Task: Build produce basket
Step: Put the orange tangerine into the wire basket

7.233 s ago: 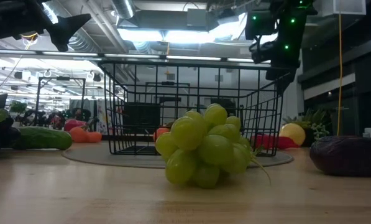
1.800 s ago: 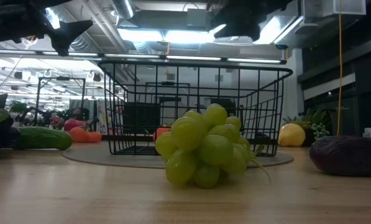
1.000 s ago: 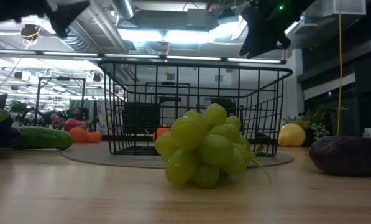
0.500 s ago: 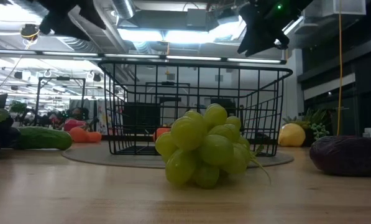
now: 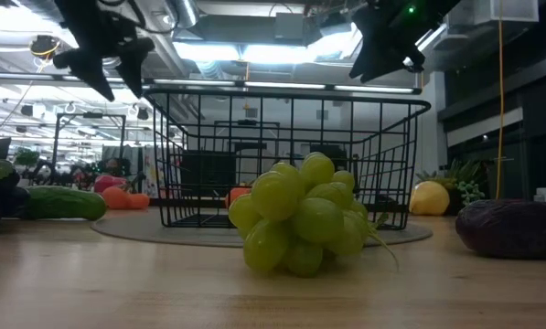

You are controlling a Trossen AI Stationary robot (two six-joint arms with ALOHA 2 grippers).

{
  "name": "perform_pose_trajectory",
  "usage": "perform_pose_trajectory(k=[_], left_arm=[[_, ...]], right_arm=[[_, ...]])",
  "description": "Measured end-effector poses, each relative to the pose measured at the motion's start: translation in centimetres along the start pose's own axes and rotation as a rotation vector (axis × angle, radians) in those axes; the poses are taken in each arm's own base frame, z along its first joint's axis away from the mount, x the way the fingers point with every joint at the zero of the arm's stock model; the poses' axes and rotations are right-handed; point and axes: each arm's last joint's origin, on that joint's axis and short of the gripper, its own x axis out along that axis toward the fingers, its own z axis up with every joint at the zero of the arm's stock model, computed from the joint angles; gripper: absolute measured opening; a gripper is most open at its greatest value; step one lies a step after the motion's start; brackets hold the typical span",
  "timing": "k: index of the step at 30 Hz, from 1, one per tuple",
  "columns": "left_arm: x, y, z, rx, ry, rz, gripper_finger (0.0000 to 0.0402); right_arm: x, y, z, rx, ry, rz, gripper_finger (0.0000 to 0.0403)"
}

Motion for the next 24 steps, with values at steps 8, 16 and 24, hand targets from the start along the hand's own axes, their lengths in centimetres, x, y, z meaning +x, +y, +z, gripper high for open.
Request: perform_pose_trajectory(k=[8,16,24], left_arm=[[2.4,-1.2,0.4,0.013,0.074,-0.026,0.0315],[5.7,-1.9,0.5,0.040,0.142,0.053,0.0315],[9.0,-1.5,0.5,0.009,0.248,0.104,0.0315]], right_arm=[[0.0,0.0,0.0,-0.006,0.002,0.000,0.0178],[0.0,0.0,-0.1,-0.013,0.014,-0.002,0.0178],[0.0,-0.2,-0.6,-0.029,0.055,-0.013,0.0178]])
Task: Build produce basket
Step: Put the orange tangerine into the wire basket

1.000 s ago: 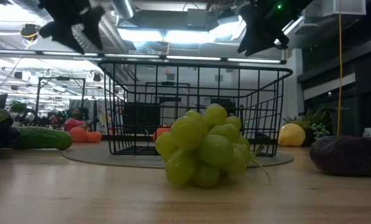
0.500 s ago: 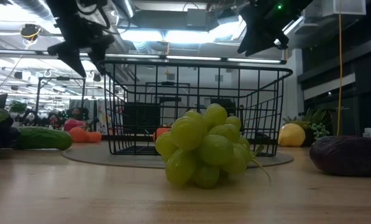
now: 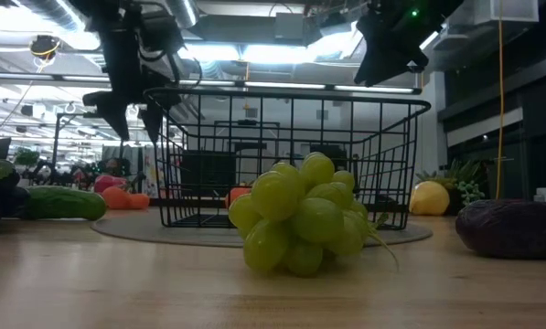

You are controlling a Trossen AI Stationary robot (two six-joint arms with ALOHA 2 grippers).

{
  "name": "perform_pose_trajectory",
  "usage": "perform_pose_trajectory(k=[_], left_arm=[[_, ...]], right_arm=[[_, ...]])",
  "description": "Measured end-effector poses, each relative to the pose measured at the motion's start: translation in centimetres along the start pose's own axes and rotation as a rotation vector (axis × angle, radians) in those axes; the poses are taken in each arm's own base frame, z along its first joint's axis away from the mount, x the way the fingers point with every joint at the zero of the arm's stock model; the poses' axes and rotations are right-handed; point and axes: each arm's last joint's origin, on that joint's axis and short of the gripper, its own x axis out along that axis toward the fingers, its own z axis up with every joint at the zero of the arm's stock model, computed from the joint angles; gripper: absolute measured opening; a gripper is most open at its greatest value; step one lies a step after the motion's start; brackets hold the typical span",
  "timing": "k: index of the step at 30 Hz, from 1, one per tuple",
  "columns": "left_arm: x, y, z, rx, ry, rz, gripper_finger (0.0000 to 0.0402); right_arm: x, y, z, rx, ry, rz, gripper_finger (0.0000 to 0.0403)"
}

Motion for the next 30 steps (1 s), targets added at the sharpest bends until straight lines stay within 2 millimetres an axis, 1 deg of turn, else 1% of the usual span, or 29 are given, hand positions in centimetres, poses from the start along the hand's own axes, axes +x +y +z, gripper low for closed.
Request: perform_pose_trajectory(k=[8,12,16,25,30], left_arm=[[0.9,0.6,1.0,-0.066,-0.009,-0.024,0.0315],[1.1,0.9,1.2,-0.084,0.002,-0.030,0.0315],[1.5,0.8,1.1,-0.103,0.019,-0.023,0.0315],[3.9,0.0,0.7,-0.071,0.097,0.024,0.0315],[5.1,-0.6,0.7,-0.069,0.114,0.014,0.0315]], right_arm=[[0.0,0.0,0.0,0.001,0.002,-0.001,0.0178],[0.0,0.0,0.0,0.002,0.002,-0.001,0.0178],[0.0,0.0,0.0,-0.001,0.002,-0.001,0.0178],[0.0,0.0,0.0,-0.004,0.002,-0.001,0.0178],[0.0,0.0,0.0,-0.005,0.003,-0.001,0.0178]])
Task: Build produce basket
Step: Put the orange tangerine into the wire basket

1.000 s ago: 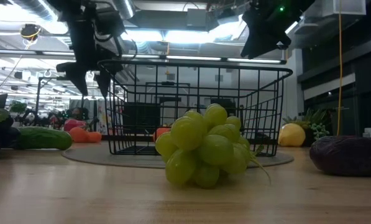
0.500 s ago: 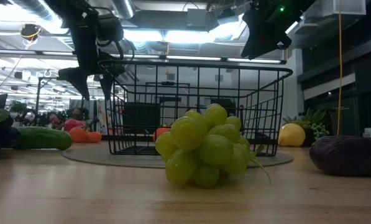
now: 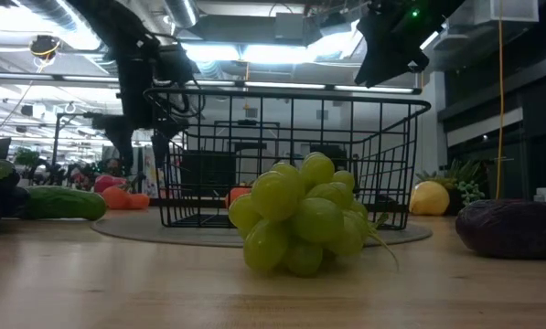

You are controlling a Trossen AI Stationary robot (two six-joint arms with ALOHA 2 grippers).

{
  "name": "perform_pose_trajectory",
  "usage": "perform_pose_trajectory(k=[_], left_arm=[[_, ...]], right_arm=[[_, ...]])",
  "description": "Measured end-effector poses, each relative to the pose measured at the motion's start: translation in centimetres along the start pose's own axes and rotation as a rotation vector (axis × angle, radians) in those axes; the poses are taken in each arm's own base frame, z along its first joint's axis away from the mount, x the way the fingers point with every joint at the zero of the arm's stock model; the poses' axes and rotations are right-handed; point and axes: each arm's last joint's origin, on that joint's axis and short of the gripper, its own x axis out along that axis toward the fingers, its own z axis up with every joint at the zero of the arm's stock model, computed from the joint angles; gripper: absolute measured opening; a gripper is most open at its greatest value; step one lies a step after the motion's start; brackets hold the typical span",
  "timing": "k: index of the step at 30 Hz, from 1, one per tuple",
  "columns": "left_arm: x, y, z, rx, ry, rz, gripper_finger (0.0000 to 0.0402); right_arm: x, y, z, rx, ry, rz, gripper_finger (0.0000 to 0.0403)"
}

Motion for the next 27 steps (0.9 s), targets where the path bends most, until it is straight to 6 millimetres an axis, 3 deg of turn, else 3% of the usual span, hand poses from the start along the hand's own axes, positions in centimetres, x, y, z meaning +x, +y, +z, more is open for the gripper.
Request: perform_pose_trajectory(k=[14,27], left_arm=[[3.5,-0.7,-0.9,0.042,0.124,0.078,0.0291],[3.5,-0.6,-1.3,0.002,0.165,0.094,0.0238]], right_arm=[[0.0,-0.1,-0.2,-0.009,0.017,-0.005,0.0178],[0.0,-0.2,-0.7,-0.011,0.063,-0.019,0.0178]])
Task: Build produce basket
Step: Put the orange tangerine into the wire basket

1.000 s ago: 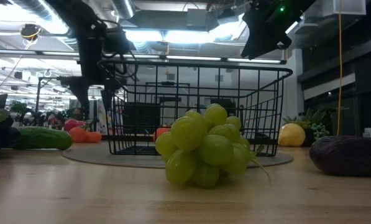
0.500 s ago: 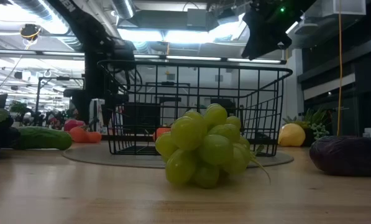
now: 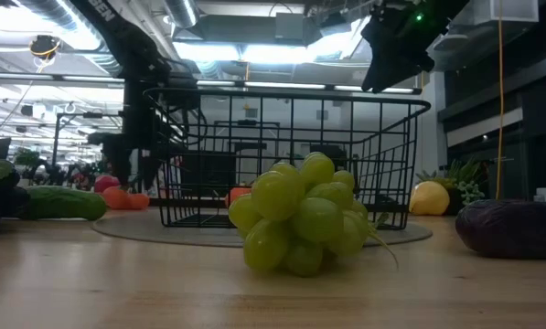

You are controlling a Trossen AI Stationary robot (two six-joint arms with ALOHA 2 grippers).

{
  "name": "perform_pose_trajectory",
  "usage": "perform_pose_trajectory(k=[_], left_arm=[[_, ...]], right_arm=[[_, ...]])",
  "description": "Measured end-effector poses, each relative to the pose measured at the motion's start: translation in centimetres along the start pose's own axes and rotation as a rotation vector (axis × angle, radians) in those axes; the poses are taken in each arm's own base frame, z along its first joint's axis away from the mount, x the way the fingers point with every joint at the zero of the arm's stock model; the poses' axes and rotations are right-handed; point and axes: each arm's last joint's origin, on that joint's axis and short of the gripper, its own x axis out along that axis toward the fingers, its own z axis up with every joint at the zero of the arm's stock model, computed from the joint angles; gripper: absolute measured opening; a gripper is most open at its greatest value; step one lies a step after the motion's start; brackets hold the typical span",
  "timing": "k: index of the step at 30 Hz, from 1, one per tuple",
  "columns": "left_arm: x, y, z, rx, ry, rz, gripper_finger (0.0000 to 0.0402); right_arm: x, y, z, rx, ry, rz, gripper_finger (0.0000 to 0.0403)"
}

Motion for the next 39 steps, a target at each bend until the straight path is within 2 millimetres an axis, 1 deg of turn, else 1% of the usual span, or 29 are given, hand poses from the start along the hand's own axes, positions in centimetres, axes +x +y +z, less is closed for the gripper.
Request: perform_pose_trajectory(k=[12,21,25,27,29,30,32,34,36,39], left_arm=[[0.0,0.2,0.2,-0.003,-0.044,0.052,0.0160],[0.0,0.0,0.3,0.001,-0.051,0.037,0.0109],[0.0,0.0,0.3,0.001,-0.047,0.031,0.0073],[0.0,0.0,0.2,0.004,-0.042,0.024,0.0049],[-0.1,-0.3,0.1,0.043,-0.050,0.015,0.0021],[-0.2,-0.6,0.1,0.064,-0.063,0.006,0.0012],[-0.4,-1.1,-0.1,0.087,-0.084,-0.015,0.0009],[-0.7,-1.7,-0.3,0.109,-0.088,-0.026,0.0008],[-1.5,-2.3,-0.3,0.130,-0.105,-0.046,0.0004],[-4.0,-3.4,0.2,0.161,-0.200,-0.078,0.0004]], right_arm=[[0.0,-0.1,-0.2,0.014,0.020,-0.007,0.0178],[0.0,-0.1,-0.3,0.007,0.030,-0.010,0.0178],[0.0,-0.1,-0.3,0.006,0.031,-0.010,0.0178],[0.0,-0.1,-0.4,0.003,0.035,-0.012,0.0178],[0.0,-0.1,-0.4,0.001,0.037,-0.012,0.0178],[0.0,-0.1,-0.4,-0.001,0.039,-0.013,0.0178],[0.0,-0.2,-0.5,-0.005,0.046,-0.015,0.0178],[0.0,-0.2,-0.6,-0.012,0.060,-0.020,0.0178],[0.0,-0.3,-0.8,-0.019,0.070,-0.023,0.0178],[0.0,-0.3,-0.8,-0.023,0.078,-0.026,0.0178]])
